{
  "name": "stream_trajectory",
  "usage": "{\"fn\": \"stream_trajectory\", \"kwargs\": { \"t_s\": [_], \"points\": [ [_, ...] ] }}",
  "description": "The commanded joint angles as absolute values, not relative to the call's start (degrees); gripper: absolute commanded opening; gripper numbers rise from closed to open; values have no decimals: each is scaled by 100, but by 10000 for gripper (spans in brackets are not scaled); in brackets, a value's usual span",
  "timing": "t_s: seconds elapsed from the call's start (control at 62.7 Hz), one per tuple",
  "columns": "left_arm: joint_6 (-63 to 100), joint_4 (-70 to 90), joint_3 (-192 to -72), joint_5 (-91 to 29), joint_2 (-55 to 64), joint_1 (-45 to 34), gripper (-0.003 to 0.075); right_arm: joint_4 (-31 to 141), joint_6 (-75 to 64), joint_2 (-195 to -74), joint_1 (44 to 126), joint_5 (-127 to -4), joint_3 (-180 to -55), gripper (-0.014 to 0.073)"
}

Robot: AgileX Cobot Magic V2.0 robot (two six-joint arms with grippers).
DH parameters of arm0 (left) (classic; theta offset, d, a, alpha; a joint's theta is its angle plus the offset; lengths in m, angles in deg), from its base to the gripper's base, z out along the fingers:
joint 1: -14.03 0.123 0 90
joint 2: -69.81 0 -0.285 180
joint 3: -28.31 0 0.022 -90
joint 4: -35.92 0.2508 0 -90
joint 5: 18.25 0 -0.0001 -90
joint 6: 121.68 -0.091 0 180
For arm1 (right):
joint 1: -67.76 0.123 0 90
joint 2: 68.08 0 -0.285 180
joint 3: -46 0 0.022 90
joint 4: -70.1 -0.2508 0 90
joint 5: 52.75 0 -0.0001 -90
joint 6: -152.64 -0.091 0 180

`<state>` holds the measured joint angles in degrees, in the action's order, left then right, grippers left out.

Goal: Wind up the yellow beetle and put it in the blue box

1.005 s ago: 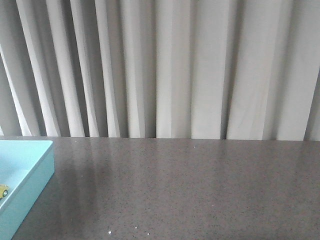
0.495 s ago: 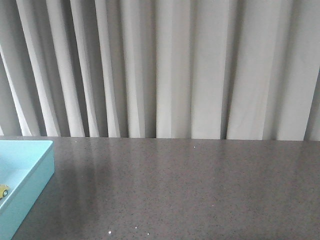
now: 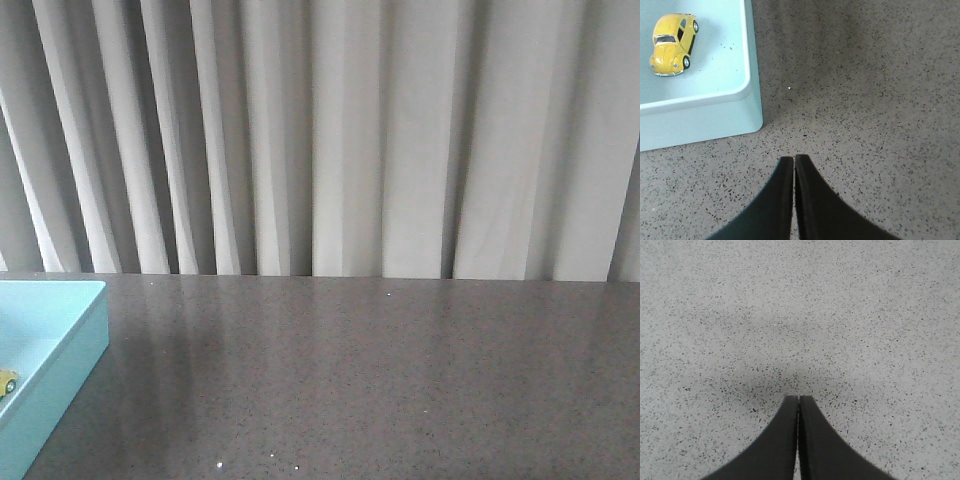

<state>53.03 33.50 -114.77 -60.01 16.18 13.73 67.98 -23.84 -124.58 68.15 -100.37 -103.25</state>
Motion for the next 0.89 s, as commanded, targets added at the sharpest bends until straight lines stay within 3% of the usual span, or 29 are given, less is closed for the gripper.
{"fn": "stream_trajectory", "kwargs": {
  "t_s": [0.0, 0.207, 0.495, 0.654, 0.878],
  "points": [
    [5365, 3415, -11588, -5624, 1760, 1331, -6, 6797, -2382, -12427, 6819, -9745, -10475, -7],
    [5304, 3751, -10626, -4784, 2755, 1331, -6, 6805, -2382, -12427, 6819, -9744, -10475, -7],
    [5323, 3863, -8305, -2107, 4882, 1331, -6, 6805, -2382, -12427, 6819, -9744, -10475, -7],
    [5516, 3838, -7497, -1205, 5716, 1331, -6, 6805, -2382, -12427, 6819, -9744, -10475, -7],
    [6028, 3862, -7344, -1494, 6349, 1337, -6, 6805, -2382, -12427, 6819, -9754, -10475, -7]
  ]
}}
